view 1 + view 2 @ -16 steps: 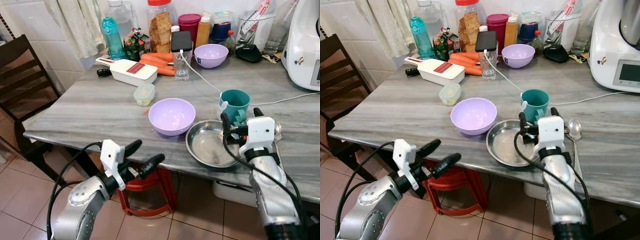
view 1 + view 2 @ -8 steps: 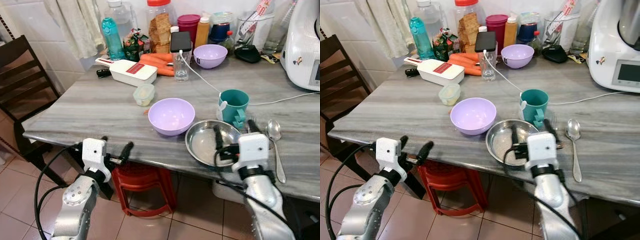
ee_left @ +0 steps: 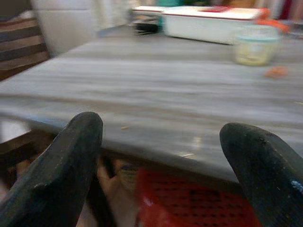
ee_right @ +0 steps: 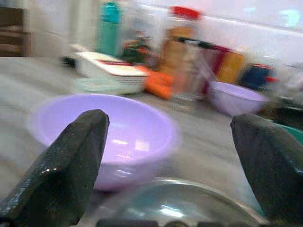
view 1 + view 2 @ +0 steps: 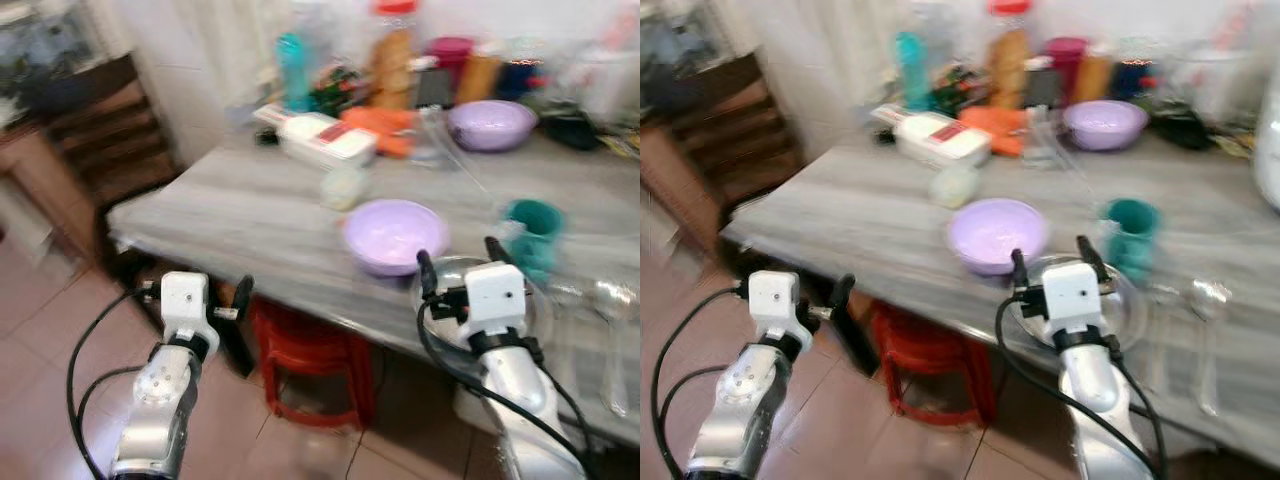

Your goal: Setting the table

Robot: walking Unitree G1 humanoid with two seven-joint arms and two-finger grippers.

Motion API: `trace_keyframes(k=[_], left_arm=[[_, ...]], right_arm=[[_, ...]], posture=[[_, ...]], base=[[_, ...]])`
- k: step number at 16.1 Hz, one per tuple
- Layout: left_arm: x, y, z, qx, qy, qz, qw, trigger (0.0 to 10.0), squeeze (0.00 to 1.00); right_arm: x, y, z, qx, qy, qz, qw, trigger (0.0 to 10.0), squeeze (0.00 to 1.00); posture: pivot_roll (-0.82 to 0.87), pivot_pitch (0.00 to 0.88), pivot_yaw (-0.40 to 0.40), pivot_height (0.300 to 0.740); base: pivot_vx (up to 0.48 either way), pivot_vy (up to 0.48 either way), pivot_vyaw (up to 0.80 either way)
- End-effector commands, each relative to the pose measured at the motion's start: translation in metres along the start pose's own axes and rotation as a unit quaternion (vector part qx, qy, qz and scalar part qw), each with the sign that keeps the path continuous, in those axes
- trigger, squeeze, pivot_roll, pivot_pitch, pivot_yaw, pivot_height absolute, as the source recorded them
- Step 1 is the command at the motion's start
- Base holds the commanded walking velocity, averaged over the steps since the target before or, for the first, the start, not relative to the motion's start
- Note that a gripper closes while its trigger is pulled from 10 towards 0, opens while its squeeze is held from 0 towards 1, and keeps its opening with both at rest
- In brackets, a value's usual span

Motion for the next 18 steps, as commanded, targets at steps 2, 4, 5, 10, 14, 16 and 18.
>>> trace_keyframes(k=[2,4,5,10,14,16,18], left_arm=[[0.002,-0.001,-0.008,0.031,-0.013,0.010,0.999,10.0,0.00],[0.003,-0.001,-0.013,0.050,-0.031,0.016,0.998,10.0,0.00],[0.004,-0.002,-0.014,0.052,-0.035,0.018,0.998,10.0,0.00],[0.002,-0.005,-0.015,0.063,-0.038,0.020,0.997,10.0,0.00],[-0.005,-0.004,-0.017,0.082,-0.044,0.010,0.996,10.0,0.00],[-0.007,-0.003,-0.018,0.091,-0.049,0.008,0.995,10.0,0.00],[-0.010,-0.002,-0.019,0.104,-0.051,0.009,0.993,10.0,0.00]], right_arm=[[0.006,-0.002,-0.004,0.010,0.002,0.010,1.000,10.0,0.00],[0.007,-0.001,-0.008,0.016,0.001,0.013,1.000,10.0,0.00],[0.008,-0.001,-0.008,0.018,0.002,0.016,1.000,10.0,0.00],[0.008,-0.002,-0.011,0.026,-0.001,0.017,1.000,10.0,0.00],[0.006,0.000,-0.016,0.042,-0.007,0.012,0.999,10.0,0.00],[0.004,0.000,-0.017,0.050,-0.010,0.009,0.999,10.0,0.00],[0.002,0.000,-0.020,0.065,-0.017,0.005,0.998,10.0,0.00]], posture=[[-0.12,0.000,0.115,0.740],[-0.13,0.000,0.118,0.740],[-0.13,0.000,0.120,0.740],[-0.13,0.000,0.121,0.740],[-0.13,0.000,0.116,0.740],[-0.13,0.000,0.110,0.740],[-0.11,0.000,0.085,0.740]], base=[[0.000,0.000,0.80],[0.000,0.000,0.80],[0.000,0.000,0.80],[0.000,0.000,0.80],[0.000,0.000,0.80],[0.000,0.000,0.80],[0.000,0.000,0.64]])
Point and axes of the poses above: a point about 5 cm out from each wrist's last joint towards the gripper, its own y axis pointing back from the gripper into the wrist, its own x axis along the axis of the wrist's last joint, z = x × y, the point moved 1 cm from there along -y, pointing out of the wrist towards the gripper, and after that the axes turned 6 degrees about y, right-handed, at the moved point
